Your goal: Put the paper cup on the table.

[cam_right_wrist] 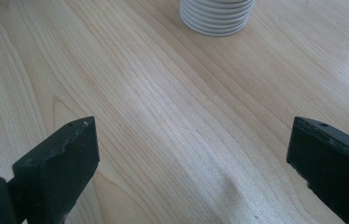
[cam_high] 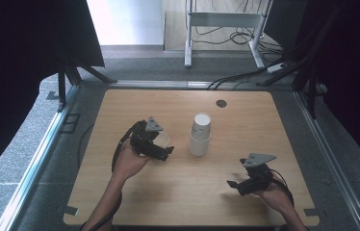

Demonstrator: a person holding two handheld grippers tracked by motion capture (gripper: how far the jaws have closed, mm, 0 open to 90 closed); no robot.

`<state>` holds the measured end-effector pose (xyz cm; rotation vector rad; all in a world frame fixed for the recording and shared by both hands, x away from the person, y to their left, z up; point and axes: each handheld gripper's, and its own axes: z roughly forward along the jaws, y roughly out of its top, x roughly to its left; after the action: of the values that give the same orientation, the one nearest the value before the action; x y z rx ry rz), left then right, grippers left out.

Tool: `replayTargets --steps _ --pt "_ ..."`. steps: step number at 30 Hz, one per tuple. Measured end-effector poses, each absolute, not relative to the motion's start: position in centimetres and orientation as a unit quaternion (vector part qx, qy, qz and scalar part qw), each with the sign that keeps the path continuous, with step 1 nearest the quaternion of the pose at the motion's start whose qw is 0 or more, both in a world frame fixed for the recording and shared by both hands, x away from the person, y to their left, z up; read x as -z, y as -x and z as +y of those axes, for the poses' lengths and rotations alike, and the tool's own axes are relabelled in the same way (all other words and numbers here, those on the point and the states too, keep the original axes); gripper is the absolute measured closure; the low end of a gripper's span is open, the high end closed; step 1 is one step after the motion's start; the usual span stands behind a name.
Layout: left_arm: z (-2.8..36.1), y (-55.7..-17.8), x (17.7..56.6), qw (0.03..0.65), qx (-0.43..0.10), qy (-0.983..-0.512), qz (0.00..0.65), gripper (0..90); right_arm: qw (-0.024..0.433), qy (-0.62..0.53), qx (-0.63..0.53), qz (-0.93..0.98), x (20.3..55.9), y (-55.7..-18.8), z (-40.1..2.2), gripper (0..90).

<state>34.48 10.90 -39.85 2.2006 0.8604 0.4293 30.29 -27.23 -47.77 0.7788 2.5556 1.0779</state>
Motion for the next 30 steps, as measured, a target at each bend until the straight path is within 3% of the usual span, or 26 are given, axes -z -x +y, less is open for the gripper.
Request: replayTargets --steps 15,30 --pt "12.9 -30.4 39.5 0.404 -0.178 -0.831 0.337 0.0 0.128 -0.263 -0.375 0.880 47.0 -29.8 -26.7 0.0" --pt "14.7 -27.0 43.6 0.419 -0.172 -0.823 0.343 0.0 0.137 -0.288 -0.382 0.867 47.0 -29.2 -27.1 0.0"
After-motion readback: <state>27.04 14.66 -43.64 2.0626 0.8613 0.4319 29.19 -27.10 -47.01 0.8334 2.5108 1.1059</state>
